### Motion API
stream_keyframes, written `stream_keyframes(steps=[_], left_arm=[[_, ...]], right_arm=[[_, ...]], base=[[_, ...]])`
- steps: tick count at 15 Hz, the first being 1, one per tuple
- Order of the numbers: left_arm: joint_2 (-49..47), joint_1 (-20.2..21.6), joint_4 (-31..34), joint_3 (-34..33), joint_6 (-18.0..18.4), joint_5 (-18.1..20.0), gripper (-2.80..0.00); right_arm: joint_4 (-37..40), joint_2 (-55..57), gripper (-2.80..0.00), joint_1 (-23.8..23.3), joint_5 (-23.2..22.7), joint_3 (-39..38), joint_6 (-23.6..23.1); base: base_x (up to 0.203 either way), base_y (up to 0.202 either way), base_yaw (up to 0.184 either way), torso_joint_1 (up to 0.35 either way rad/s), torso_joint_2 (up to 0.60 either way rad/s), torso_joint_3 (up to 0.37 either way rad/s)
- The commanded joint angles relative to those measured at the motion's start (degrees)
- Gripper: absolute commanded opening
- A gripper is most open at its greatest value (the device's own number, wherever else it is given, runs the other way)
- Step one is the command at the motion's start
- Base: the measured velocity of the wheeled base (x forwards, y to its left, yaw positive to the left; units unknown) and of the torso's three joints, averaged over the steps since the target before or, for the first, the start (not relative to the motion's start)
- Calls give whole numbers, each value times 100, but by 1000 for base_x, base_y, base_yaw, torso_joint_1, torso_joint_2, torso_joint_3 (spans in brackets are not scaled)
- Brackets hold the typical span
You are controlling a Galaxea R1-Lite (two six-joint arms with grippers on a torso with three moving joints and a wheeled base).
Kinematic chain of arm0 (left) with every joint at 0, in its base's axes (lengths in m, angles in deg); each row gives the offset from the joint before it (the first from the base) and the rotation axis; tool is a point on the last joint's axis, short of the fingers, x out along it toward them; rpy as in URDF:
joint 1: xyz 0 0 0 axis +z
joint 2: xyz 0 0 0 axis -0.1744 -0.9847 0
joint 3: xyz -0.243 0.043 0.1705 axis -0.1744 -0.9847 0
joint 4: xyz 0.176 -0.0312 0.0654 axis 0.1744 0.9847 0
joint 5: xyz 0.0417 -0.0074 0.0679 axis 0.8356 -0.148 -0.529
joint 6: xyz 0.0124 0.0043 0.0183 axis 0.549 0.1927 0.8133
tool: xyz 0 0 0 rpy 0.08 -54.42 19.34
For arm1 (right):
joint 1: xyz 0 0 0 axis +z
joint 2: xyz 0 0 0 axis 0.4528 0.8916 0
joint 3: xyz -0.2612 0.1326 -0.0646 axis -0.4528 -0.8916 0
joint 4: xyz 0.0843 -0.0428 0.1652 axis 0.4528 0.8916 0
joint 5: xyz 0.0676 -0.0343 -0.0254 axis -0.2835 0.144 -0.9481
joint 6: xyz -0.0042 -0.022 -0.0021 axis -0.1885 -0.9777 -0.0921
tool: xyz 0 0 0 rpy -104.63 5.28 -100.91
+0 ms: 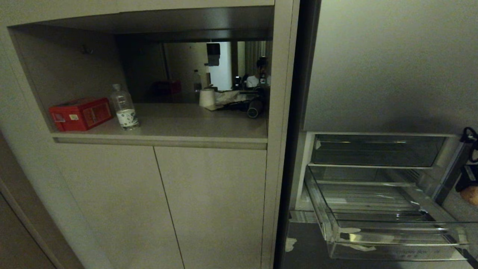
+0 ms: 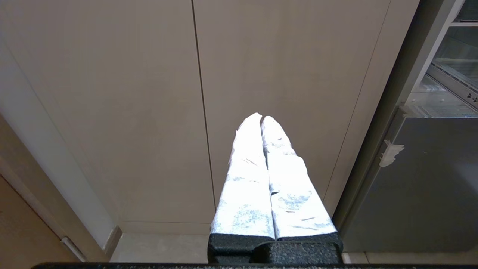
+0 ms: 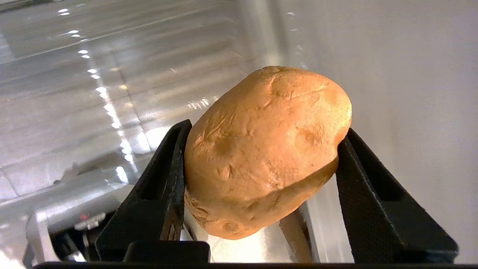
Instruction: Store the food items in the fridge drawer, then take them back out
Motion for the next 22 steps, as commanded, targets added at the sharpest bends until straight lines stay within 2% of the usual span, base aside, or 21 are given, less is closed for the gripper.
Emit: stream_keyframes(steps=[1,6,9,14,15,18,22], left_arm=[[-2,0,0,4,-2,-2,-280],[-5,0,4,3,-2,-2,-280],[0,0,0,0,-2,-2,-280],[-6,0,0,4,-2,-2,-280],[-2,0,4,-1,-2,-2,-280],[-6,0,0,4,-2,-2,-280],[-6,0,0,0,-2,-2,-280]], right_arm=[[-71,-1276,-280,-138,-42,-540,-9],[-995,-3284,-280,-235,-151,-1729,200],[-1650,-4017,-280,-250,312,-2141,373],[-2596,-4790,-280,-258,679,-2675,446],[-2770,-4908,-280,-309,801,-2876,575],[-2932,-4998,-280,-759,954,-3024,1024],[-2936,-4511,-280,-1580,873,-2984,1172]], base=[[0,0,0,0,0,0],[0,0,0,0,0,0],[-5,4,-119,1,2,1],[-1,7,-179,-3,1,7],[-3,6,-176,3,2,10],[-2,9,-178,1,0,1],[-1,7,-177,3,2,3]])
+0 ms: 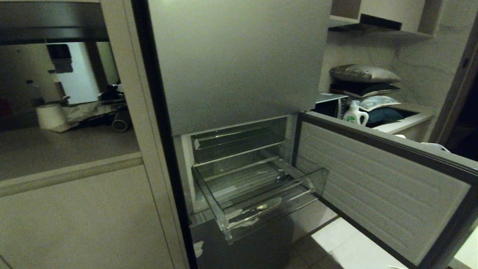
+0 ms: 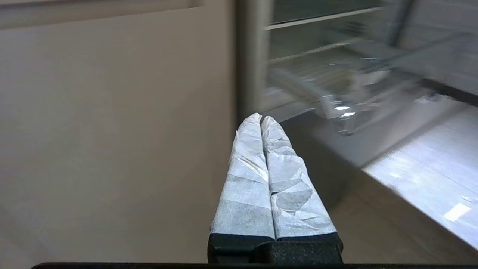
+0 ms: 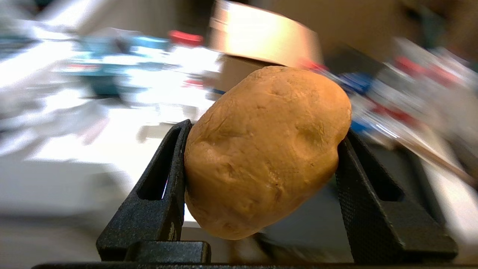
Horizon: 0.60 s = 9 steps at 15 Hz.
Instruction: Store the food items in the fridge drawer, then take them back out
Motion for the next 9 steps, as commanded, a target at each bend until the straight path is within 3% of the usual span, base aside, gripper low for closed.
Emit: stream_keyframes(steps=[1,5,9], left_arm=[[0,1,2,4,-3,-2,-280],[-6,1,3,-3,-3,-2,-280],[-4,1,4,-2,-3,-2,-280]], right_arm=[[2,478,-280,-388,-13,25,80],[-440,2083,-280,-906,-66,-7,261],[-866,3673,-280,-1108,-295,98,288]], base=[[-3,8,-171,3,2,3],[0,7,-176,5,6,4],[1,8,-174,4,3,3]])
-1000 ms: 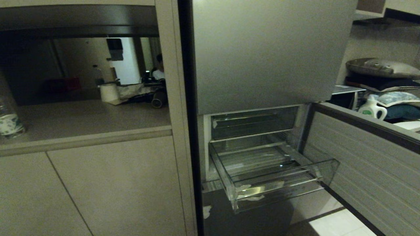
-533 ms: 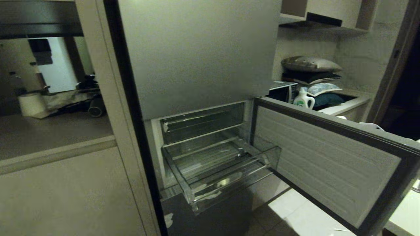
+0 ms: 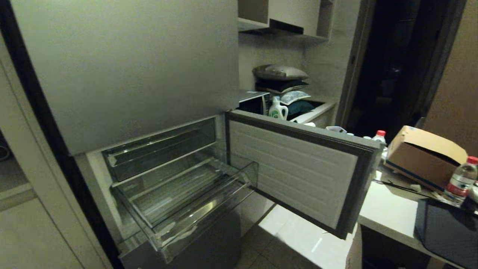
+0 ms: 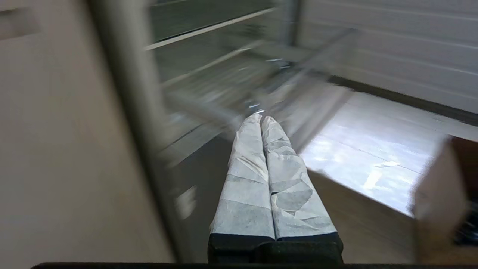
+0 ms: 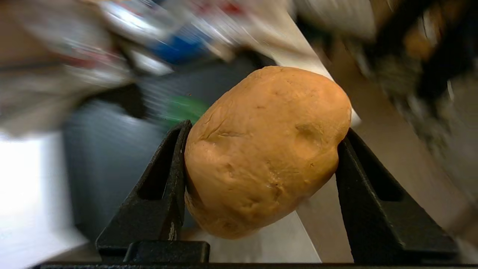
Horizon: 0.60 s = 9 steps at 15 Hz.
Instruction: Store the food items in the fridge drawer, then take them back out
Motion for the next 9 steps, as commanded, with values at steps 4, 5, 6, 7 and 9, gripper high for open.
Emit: stream_keyframes(steps=[4,5,6,7,9], left_arm=[[-6,1,2,4,-2,-2,-280],[-6,0,5,4,-2,-2,-280],[-6,3,3,-4,-2,-2,-280],[2,3,5,3,-2,-2,-280],[2,3,2,4,-2,-2,-280]], right_arm=[[-442,2252,-280,-70,-935,230,-50],[-595,2501,-280,-63,-1290,239,-110],[-757,2780,-280,-64,-1582,253,-217],[-914,3004,-280,-68,-1745,277,-294],[-1171,3455,-280,-77,-1805,415,-336]], base=[[0,5,-154,1,2,2],[-1,4,-75,2,-7,-2],[0,0,0,0,0,0],[0,0,0,0,0,0],[0,0,0,0,0,0]])
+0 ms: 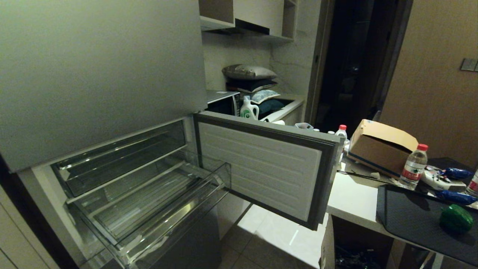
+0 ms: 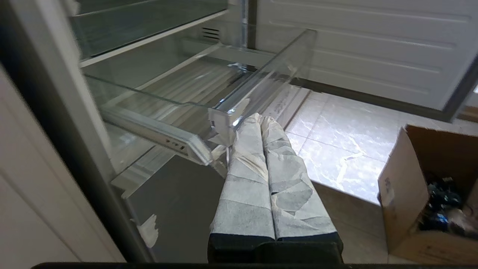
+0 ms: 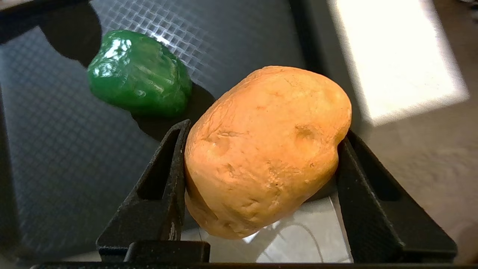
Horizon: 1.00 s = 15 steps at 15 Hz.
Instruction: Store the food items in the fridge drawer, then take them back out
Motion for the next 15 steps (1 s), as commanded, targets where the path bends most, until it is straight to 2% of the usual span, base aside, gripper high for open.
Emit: stream_keyframes(steps=[1,4,8,10,11,15], left_arm=[[-6,6,3,4,-2,-3,-280],[2,6,0,4,-2,-3,-280],[-5,6,0,-3,-2,-3,-280],[2,6,0,4,-2,-3,-280],[-5,6,0,4,-2,-3,-280],[2,1,0,-2,-2,-3,-280]], right_arm=[[-229,844,-280,-20,-39,229,-17],[-560,1274,-280,-20,-69,555,-85],[-586,1672,-280,-6,-119,895,-244],[-586,1824,-280,28,-282,1043,-251],[-585,1830,0,33,-285,1050,-251],[-569,1924,0,94,-285,1277,-172]], base=[[0,0,0,0,0,0],[0,0,0,0,0,0],[0,0,0,0,0,0],[0,0,0,0,0,0],[0,0,0,0,0,0],[0,0,0,0,0,0]])
